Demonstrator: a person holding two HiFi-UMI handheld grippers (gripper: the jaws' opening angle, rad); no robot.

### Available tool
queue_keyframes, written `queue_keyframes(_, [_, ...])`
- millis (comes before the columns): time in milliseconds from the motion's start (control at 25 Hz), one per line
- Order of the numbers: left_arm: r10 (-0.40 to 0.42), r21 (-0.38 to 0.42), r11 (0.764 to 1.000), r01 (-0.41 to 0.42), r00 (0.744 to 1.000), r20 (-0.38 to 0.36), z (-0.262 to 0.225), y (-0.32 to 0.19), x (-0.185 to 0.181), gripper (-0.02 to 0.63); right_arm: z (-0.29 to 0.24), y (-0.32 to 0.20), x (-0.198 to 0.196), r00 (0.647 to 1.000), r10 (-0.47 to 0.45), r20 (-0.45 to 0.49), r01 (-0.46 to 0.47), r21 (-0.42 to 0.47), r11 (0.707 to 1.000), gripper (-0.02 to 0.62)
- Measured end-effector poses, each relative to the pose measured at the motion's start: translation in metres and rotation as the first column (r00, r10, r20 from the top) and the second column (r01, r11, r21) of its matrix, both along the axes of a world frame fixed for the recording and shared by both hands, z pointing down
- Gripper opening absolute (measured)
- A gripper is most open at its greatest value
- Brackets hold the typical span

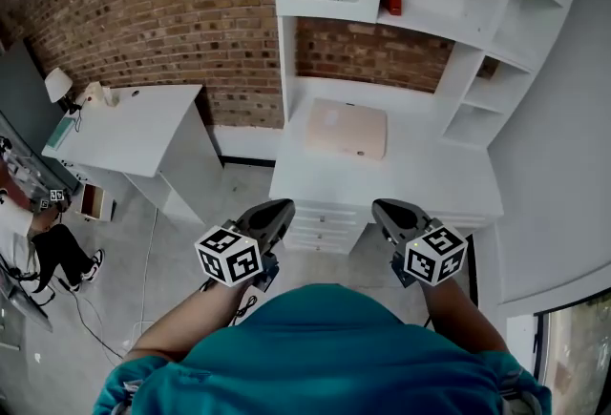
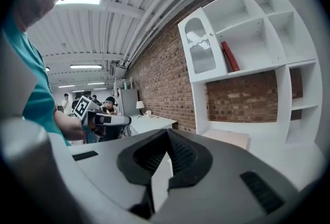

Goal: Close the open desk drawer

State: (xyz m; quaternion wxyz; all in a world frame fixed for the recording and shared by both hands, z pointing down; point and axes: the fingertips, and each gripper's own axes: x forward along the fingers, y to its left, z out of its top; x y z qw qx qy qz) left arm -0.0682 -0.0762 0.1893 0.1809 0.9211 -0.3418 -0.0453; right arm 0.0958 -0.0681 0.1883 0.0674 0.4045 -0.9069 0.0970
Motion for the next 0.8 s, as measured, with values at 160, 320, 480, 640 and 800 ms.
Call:
queue_keyframes(160, [0.004, 0.064, 0.998, -0.004, 1.0, -0.001, -0.033, -0.009, 0.001, 0.014, -0.024, -0.011, 0.006, 1.0, 0.015, -0.019, -0.014, 0.042, 0.999, 0.021])
queue_keyframes(320, [0.01, 0.116, 0.993, -0.011, 1.0, 0.011, -0.056, -0.017, 0.002, 0.014, -0.045, -0.02, 0.009, 0.999, 0.019, -0.031, -0.016, 0.088, 0.996, 0.021])
queue_keyframes(480, [0.015, 0.148, 0.989, -0.016, 1.0, 0.013, -0.074, -0.022, 0.005, 0.014, -0.066, -0.026, 0.012, 0.999, 0.018, -0.038, -0.013, 0.126, 0.992, 0.021])
queue_keyframes(640, [0.014, 0.164, 0.986, -0.015, 1.0, 0.01, -0.089, -0.026, 0.004, 0.014, -0.084, -0.031, 0.015, 0.999, 0.025, -0.044, -0.018, 0.147, 0.989, 0.021])
queue_keyframes(800, [0.012, 0.183, 0.983, -0.015, 1.0, 0.016, -0.101, -0.028, 0.004, 0.014, -0.098, -0.034, 0.018, 0.998, 0.028, -0.047, -0.019, 0.177, 0.984, 0.021])
